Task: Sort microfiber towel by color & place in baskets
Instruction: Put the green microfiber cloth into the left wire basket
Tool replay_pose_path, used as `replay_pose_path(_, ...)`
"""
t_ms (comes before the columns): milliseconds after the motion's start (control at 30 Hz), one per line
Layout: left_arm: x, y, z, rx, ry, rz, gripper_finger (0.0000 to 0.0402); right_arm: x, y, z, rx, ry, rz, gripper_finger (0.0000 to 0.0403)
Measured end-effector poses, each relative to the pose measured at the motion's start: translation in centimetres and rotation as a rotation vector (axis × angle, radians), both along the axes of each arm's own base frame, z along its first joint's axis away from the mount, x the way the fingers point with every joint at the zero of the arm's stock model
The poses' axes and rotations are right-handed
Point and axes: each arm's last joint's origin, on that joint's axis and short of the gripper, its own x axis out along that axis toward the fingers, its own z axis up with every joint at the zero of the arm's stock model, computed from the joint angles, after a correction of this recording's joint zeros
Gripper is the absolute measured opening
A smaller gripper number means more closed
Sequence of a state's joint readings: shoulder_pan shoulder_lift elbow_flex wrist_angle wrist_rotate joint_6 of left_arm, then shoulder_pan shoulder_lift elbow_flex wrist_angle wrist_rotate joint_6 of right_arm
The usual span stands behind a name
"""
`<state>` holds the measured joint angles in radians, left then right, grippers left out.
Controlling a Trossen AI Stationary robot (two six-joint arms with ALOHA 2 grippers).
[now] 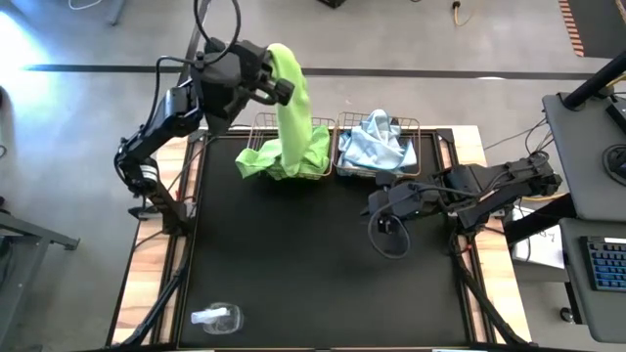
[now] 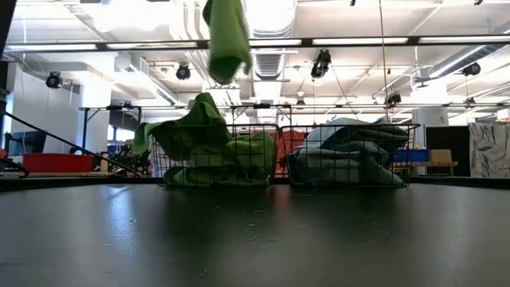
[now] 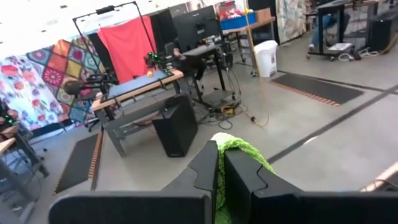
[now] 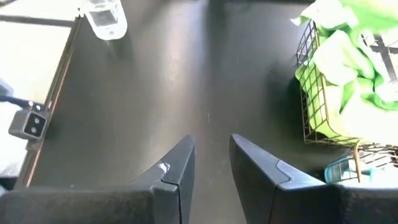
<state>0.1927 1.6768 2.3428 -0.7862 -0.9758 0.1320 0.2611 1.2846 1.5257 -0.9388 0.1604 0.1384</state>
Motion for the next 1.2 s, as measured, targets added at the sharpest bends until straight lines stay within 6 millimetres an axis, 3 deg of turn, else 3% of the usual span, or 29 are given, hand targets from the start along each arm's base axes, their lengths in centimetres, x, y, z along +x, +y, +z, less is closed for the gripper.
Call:
replay_pose_path(533,0.4,0.8,-0.2,-0.021,0.003,-0.124,0.001,1.3,0.4,-1.2,0.012,0.046,-0.025,0.0095)
replay_pose_path(1200,-0.5,2.0,-2.1,-0.115,0.152,-0.064,0.02,2.0,0.5,-2.3,-0.014,0.102,-0.013,0.0095)
